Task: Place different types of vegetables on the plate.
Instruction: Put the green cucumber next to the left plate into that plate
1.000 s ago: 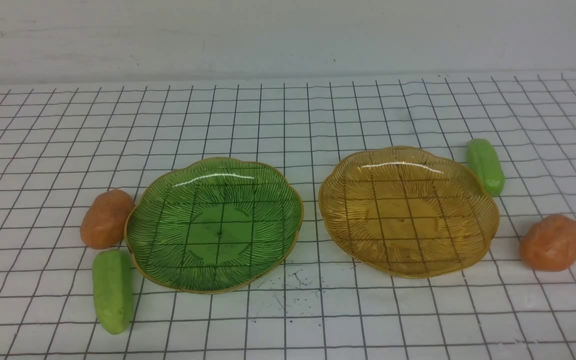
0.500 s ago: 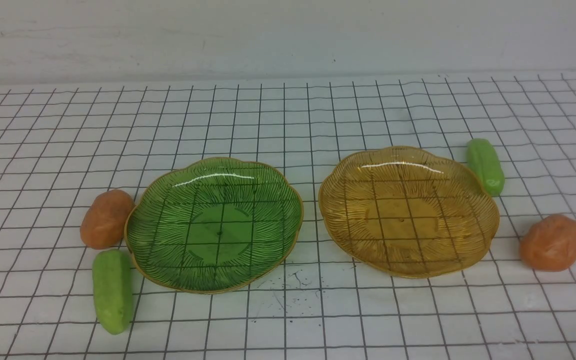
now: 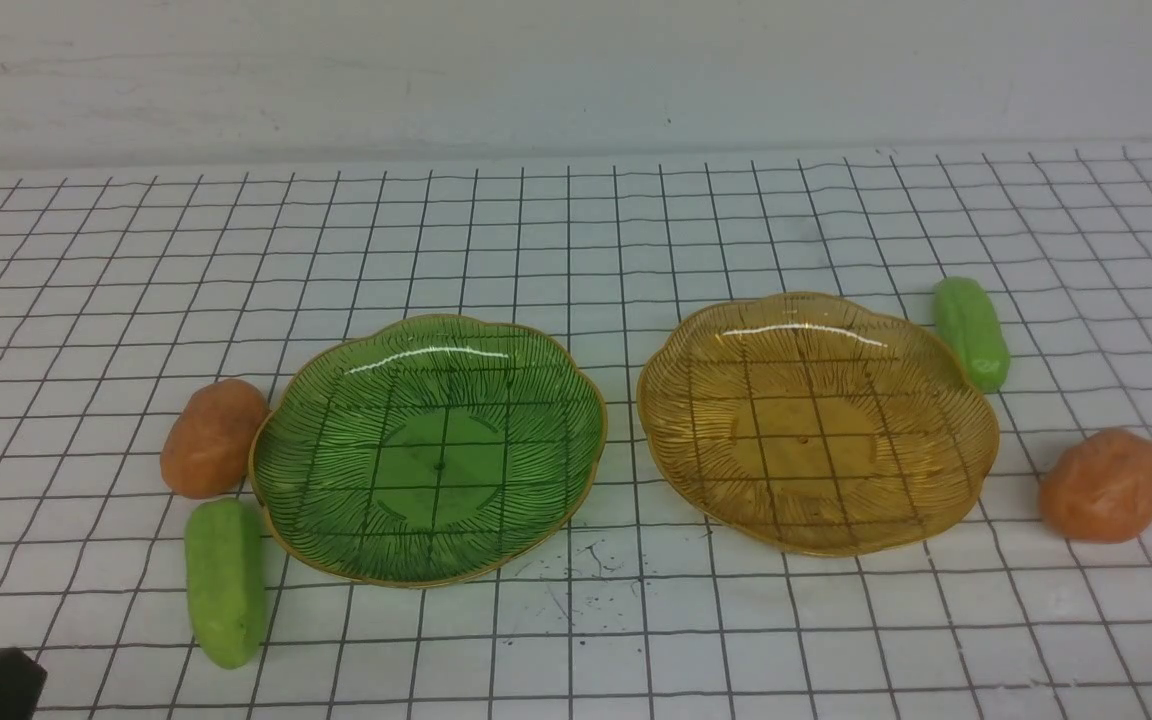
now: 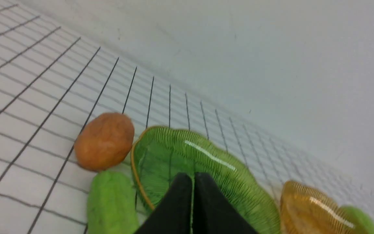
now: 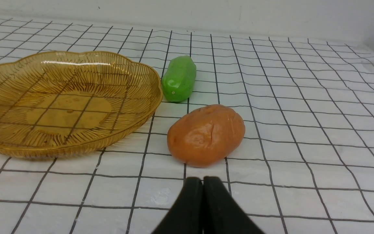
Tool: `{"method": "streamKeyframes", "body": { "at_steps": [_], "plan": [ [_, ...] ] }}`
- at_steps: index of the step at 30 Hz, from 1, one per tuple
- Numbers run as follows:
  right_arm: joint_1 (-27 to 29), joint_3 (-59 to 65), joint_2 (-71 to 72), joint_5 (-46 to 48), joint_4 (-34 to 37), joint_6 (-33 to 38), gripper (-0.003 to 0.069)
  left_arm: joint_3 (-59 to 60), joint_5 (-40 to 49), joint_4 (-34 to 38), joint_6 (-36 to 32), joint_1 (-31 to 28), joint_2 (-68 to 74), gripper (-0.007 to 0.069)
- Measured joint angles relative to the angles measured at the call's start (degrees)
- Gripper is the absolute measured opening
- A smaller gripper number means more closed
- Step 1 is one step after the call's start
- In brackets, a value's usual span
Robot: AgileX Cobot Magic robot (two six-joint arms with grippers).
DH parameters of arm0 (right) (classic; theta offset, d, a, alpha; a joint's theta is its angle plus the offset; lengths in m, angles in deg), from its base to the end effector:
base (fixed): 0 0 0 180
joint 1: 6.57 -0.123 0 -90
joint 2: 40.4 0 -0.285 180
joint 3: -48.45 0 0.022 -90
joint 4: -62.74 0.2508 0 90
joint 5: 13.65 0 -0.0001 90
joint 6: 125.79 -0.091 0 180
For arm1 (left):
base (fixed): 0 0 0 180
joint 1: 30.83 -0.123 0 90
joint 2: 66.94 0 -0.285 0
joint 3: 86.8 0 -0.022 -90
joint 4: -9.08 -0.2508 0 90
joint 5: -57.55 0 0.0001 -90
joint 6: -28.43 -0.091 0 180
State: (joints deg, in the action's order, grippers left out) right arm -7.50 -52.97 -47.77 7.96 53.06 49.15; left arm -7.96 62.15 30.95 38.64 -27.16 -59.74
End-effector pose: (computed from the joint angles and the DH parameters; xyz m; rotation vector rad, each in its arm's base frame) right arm 0.0528 -0.0048 0.1721 -0.0371 1.8725 -0.0943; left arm 0.0566 -0.0064 0.1974 -0.3685 1.5563 -0.5101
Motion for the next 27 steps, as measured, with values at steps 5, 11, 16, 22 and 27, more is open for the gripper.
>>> {"method": "streamKeyframes", "body": {
  "at_steps": [5,11,16,22,27],
  "plan": [
    [0.00,0.35,0.00,-4.24,2.90,-2.26,-0.0015,0.00,-8.91,1.68,0.70,0.00,0.00,-0.0008],
    [0.00,0.35,0.00,-20.98,13.71,-11.26,-0.0015,-6.00,-6.12,2.01,0.81,0.00,0.00,-0.0008],
    [0.00,0.35,0.00,-30.31,19.00,-16.26,-0.0015,-17.52,14.72,-0.58,-1.26,0.00,5.63,-0.0008],
    [0.00,0.35,0.00,-31.43,19.58,-16.88,-0.0015,-28.64,48.59,-5.45,-1.34,0.00,25.19,-0.0008],
    [0.00,0.35,0.00,-32.67,19.58,-16.88,-0.0015,-31.99,54.04,-9.86,-1.82,0.00,40.24,-0.0008]
  ]
}}
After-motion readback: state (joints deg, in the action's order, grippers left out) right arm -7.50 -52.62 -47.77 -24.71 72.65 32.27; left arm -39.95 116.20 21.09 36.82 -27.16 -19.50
